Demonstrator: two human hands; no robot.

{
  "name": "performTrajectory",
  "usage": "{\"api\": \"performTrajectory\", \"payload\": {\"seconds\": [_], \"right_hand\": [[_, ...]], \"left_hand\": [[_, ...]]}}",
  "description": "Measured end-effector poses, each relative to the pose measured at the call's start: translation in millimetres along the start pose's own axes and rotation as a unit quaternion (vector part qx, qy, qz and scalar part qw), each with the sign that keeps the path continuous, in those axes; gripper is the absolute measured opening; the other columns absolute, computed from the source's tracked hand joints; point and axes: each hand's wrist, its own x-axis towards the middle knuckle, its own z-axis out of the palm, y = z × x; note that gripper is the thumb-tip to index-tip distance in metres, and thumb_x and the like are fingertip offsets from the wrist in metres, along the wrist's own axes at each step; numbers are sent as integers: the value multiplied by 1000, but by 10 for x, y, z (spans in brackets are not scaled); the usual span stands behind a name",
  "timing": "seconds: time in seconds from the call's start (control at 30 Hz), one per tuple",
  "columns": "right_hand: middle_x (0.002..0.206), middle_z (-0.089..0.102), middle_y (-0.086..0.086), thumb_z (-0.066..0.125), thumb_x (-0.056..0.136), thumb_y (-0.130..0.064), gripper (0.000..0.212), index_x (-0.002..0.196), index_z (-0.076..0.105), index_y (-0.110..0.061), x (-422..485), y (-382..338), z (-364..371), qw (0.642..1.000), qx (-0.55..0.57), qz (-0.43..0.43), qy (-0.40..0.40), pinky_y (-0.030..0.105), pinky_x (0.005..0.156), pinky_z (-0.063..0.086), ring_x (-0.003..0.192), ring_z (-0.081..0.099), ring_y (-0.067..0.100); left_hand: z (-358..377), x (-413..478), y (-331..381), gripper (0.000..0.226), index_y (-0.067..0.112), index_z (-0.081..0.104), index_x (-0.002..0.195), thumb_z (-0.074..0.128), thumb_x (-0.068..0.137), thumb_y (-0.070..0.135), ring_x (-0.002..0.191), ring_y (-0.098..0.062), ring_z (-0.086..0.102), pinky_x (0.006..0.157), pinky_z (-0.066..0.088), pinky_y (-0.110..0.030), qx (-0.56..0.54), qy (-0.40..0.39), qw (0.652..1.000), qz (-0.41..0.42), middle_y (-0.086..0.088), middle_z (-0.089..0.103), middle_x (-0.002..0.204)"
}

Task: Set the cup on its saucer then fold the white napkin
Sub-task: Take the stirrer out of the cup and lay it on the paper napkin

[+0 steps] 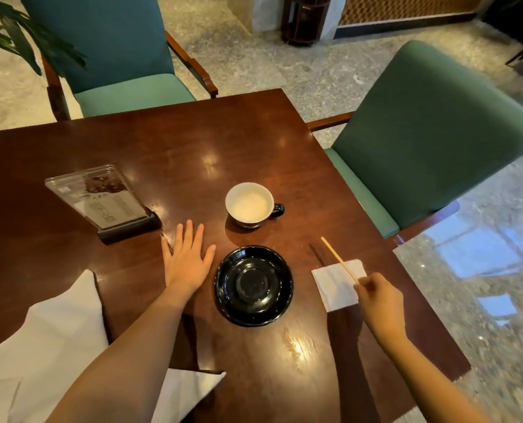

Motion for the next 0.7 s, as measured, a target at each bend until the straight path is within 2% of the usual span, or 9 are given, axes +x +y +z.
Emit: {"api": "performTrajectory", "payload": {"seconds": [0.13,0.3,0.47,0.6,0.7], "right_hand": [[72,62,1,61,88,-13,10,78,60,-12,-320,270,100,998,36,35,39,27,58,42,68,60,16],[72,60,1,60,88,-12,13,76,56,-14,-563,394,255,997,27,58,34,26,53,41,62,56,12],[82,55,2,61,87,-11,10,78,58,-14,-561,505,349,999,-30,34,22,35,65,50,72,55,18],[88,55,3,62,87,-11,1,87,61,-11,-494,559,374,999,-47,7,4,34,69,50,80,55,20],[93,56,3,65,85,-14,12,96,61,-9,-436,532,340,997,-72,-18,-14,33,73,51,85,54,19]], "left_hand": [[3,13,-1,62,27,5,149,18,94,55,144,-17,-10,115,-6,-50,4,-1,1000,0,0,0,158],[14,20,-21,62,27,7,148,17,94,55,144,-18,-8,114,-7,-49,8,-1,1000,0,0,2,158],[5,48,-36,63,27,7,148,18,94,56,144,-18,-10,114,-8,-49,6,-18,1000,-2,-1,0,158],[-41,27,-45,62,27,7,148,19,95,54,144,-19,-10,113,-9,-49,2,-30,1000,4,-1,-1,158],[-51,-89,-50,60,26,7,149,18,95,52,144,-20,-7,115,-6,-48,0,-28,1000,0,-3,1,158]]}}
